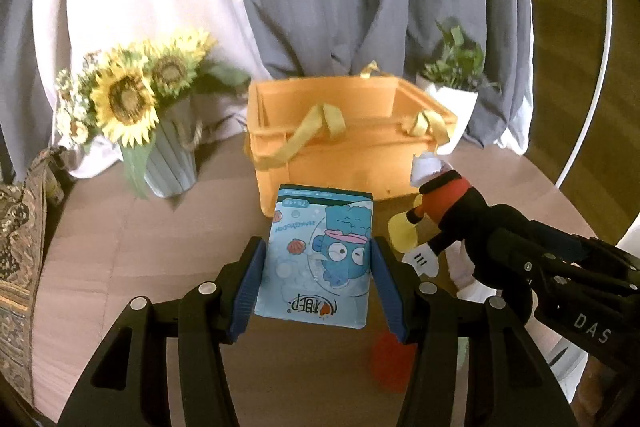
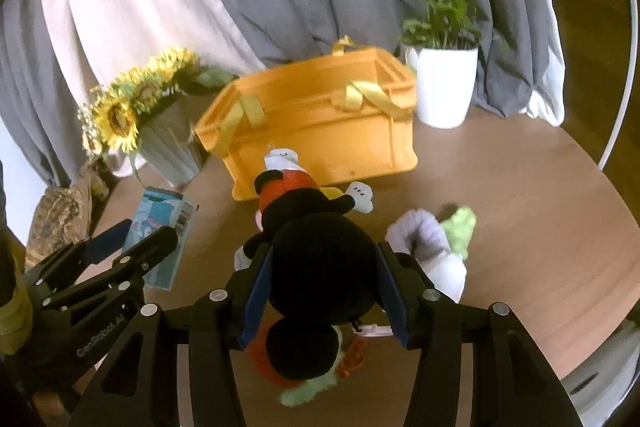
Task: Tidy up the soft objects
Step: 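Lift the tissue pack with the left tool while the right tool carries the black plush to the crate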
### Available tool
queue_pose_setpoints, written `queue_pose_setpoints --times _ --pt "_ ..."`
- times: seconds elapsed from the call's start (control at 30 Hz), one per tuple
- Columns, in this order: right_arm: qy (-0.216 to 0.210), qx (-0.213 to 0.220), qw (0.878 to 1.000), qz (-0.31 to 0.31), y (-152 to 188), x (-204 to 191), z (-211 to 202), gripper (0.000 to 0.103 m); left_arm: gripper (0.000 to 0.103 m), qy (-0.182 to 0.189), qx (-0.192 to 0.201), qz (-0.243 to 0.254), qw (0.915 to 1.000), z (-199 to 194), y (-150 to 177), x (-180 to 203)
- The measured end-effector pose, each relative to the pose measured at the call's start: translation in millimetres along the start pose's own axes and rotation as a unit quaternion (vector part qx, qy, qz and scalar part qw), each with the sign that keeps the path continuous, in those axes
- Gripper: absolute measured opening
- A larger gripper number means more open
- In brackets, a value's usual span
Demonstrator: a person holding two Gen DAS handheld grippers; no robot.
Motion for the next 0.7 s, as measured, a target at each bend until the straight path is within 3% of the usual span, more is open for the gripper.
queue_pose_setpoints --times 0.7 --pt "-0.026 0.112 0.993 -0.018 -79 -7 -19 0.052 0.053 -0.022 0.1 0.006 0.9947 -18 -82 0"
Point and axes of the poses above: each gripper's, at about its wrist camera, not at the fingertips, and z roughly the way its jaws point, x to its right, y to its underside, the point moved 4 cm from there along z, roughly the way its jaws point, and after that the axes turned 2 degrees about y, right-handed, at the moved point
